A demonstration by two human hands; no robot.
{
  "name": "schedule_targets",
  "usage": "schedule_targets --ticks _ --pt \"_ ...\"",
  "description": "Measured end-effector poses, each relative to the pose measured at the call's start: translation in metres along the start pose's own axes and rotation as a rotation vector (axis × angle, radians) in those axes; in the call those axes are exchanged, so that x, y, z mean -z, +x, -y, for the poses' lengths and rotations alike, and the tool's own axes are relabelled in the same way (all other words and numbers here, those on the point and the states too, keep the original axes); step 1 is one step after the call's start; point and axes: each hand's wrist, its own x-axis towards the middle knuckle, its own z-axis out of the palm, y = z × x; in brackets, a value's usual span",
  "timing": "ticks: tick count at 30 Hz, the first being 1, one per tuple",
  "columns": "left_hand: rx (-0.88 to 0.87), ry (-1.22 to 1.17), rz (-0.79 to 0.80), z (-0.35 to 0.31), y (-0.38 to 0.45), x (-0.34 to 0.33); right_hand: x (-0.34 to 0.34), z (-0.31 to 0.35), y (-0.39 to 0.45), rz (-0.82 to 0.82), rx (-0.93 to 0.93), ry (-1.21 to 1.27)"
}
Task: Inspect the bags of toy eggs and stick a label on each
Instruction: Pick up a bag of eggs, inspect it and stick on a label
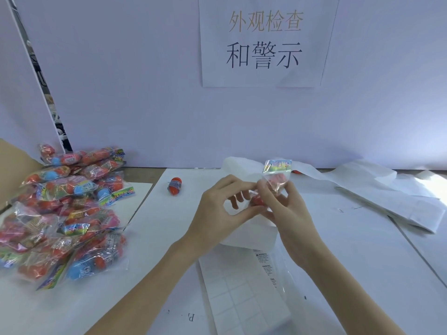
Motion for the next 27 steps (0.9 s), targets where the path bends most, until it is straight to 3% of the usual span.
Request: schedule_targets --ticks 4,12,19,27 --pt "0.164 -0.110 -0.013 0.000 0.001 0.002 0.004 0.002 0.004 -0.023 0.001 0.044" --pt "0.464 -0.322 -0.100 0.004 0.009 0.019 0.003 0.000 0.003 0.158 -0.022 0.105" --pt "0.462 -0.215 -0.011 0.006 0.013 0.031 0.001 -0.002 0.005 0.018 0.008 0.081" --pt "0.625 -0.509 -0.011 0.010 0.013 0.041 0.005 -0.003 0.008 -0.011 0.038 0.088"
